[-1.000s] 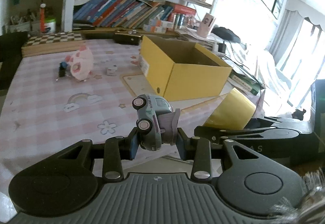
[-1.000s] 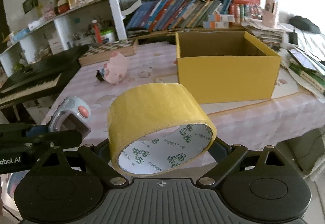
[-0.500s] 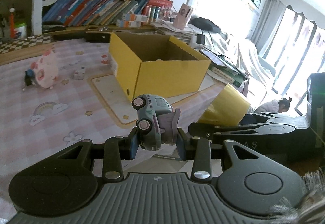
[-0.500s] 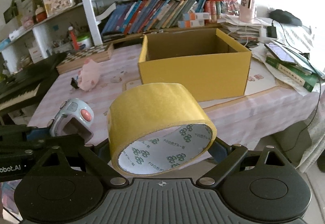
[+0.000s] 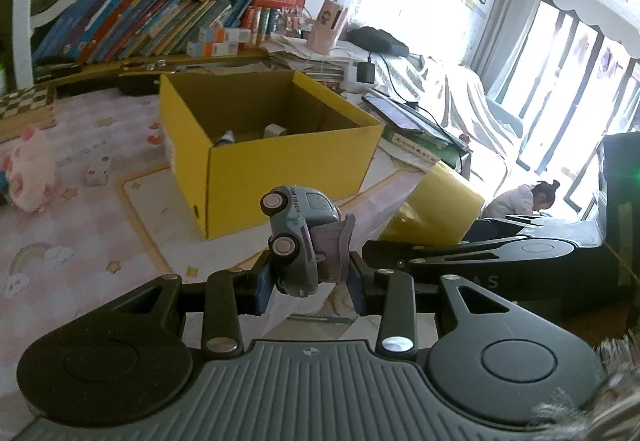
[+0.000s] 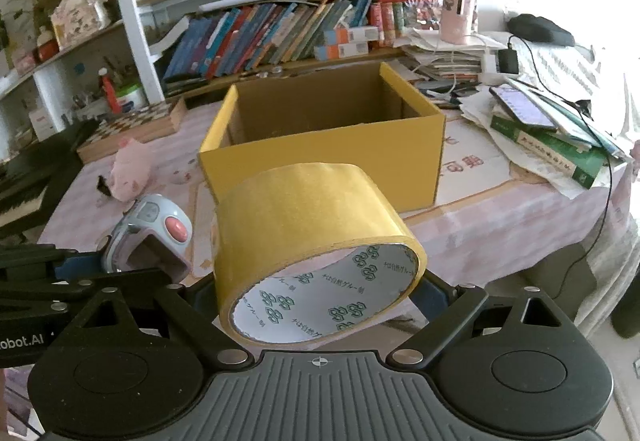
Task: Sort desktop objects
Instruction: 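Carry the toy car and tape roll toward the yellow box, then lower the toy car and tape into the box and open both tools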
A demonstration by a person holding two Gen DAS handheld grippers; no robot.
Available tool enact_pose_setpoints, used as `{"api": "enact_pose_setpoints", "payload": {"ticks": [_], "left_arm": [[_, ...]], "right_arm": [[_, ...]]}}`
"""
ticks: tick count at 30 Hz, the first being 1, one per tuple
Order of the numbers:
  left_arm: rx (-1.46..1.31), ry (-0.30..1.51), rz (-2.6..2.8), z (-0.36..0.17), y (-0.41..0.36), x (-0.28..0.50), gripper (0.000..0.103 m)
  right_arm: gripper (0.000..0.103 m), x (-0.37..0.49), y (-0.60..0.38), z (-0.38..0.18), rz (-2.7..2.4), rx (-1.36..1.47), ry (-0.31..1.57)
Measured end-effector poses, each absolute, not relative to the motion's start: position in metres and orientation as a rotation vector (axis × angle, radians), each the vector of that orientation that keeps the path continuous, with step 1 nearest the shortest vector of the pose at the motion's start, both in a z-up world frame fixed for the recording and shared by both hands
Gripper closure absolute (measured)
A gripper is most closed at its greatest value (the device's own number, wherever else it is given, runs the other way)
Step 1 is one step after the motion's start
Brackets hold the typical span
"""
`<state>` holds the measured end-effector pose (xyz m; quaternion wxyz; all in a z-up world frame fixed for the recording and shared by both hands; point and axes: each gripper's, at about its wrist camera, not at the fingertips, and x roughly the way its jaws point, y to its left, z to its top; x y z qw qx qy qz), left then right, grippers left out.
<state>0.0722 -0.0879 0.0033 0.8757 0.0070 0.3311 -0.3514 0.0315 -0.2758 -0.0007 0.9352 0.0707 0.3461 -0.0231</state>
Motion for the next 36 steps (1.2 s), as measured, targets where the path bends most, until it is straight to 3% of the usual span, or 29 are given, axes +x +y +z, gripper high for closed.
{"api": "enact_pose_setpoints", "payload": {"ticks": [36], "left_arm": [[0.029, 0.493, -0.541, 0.055, -0.183, 0.169, 0.068]], "right_arm": [[0.008, 0.161, -0.361, 0.049, 0.179, 0.027, 0.513]]}}
